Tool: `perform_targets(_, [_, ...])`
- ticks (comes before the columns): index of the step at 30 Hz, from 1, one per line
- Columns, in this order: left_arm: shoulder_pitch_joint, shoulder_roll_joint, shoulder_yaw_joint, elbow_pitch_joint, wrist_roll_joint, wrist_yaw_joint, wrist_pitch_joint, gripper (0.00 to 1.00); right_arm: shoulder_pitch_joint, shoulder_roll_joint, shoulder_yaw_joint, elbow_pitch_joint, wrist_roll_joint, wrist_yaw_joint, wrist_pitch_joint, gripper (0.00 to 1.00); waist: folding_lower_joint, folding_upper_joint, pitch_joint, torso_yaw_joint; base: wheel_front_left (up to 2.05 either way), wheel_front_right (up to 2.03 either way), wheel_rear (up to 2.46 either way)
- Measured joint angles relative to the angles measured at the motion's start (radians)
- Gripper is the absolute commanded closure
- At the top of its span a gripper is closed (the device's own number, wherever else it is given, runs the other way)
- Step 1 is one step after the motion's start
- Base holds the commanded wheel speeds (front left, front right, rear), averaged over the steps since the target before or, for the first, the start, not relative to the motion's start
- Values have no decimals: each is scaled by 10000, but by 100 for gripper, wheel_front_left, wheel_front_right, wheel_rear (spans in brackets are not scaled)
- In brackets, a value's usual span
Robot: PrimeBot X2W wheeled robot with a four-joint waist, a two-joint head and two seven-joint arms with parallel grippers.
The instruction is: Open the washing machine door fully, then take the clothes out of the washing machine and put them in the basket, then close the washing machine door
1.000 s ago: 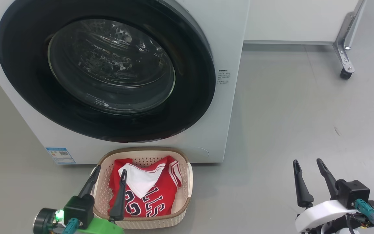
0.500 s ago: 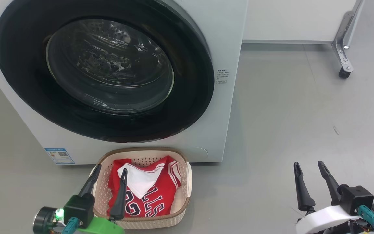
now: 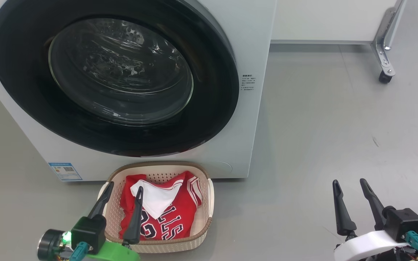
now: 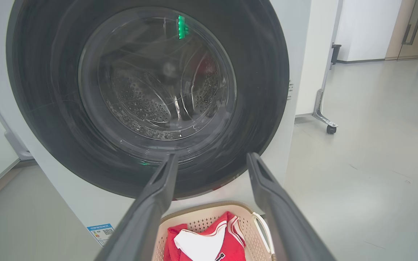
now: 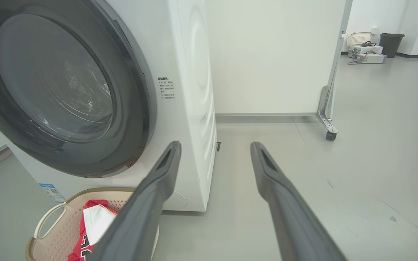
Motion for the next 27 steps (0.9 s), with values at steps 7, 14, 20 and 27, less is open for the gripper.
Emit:
perform_targets(7, [0, 0, -38, -21, 0, 0, 0, 0, 99, -4, -29, -125, 0, -13, 81, 0, 0, 0, 39, 12, 0, 0, 0])
perform_targets(14, [0, 0, -56, -33, 0, 0, 0, 100, 186, -4, -46, -288, 0, -58, 169, 100, 0, 0, 83, 53, 0, 0, 0])
perform_targets(20, [213, -140, -194, 491, 0, 0, 27, 100, 377, 249, 58, 207, 2, -84, 169, 100, 0, 0, 88, 64, 0, 0, 0])
perform_targets(27, [420, -180, -178, 497, -614, -94, 27, 100, 478, 332, 52, 244, 577, 19, 171, 100, 0, 0, 87, 19, 0, 0, 0])
